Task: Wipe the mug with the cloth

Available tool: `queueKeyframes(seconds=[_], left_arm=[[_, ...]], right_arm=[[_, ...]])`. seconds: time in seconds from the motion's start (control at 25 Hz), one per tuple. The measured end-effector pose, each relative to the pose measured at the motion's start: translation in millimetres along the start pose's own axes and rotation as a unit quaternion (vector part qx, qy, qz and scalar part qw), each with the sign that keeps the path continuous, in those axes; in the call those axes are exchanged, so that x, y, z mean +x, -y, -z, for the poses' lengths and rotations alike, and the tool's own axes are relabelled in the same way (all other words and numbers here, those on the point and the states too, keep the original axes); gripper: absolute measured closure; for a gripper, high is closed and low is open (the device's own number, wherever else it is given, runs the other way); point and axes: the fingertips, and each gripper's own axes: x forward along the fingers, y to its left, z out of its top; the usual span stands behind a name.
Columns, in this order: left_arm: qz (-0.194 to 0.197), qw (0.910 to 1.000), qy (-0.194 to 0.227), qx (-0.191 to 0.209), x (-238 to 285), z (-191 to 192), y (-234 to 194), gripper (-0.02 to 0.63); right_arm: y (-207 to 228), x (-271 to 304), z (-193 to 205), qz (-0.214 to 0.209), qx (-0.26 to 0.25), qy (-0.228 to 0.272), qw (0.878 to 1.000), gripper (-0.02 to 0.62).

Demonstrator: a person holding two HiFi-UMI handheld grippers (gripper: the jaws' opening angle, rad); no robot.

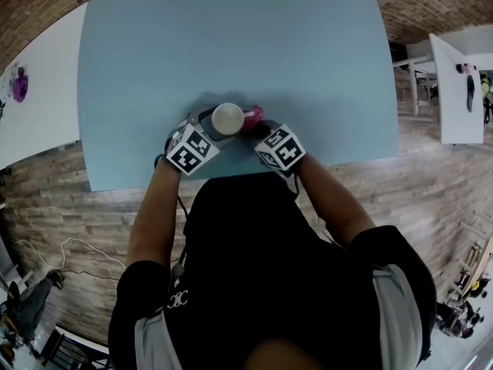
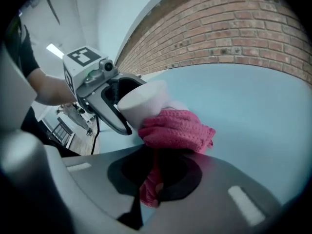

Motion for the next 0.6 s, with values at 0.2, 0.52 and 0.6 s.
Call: queueKeyframes(seconds=[0.2,0.52,0.6], left_arm=[[0.008,0.9999,-0.01,0.006,2,-2,-2,0.209],[0.012,0.9998,-0.015,0.011,3,-3,-1,0.209],[0.015,0.9996,-0.018,0.014,3,-3,1,0.209]], right_arm=[[11,-7,-4,-0.026,0.117,0.027,0.992,0.558],[45,-27,3,-0.031,0.288,0.076,0.954,0.558],[57,-31,4,-0.013,0.301,0.077,0.951,0.558]])
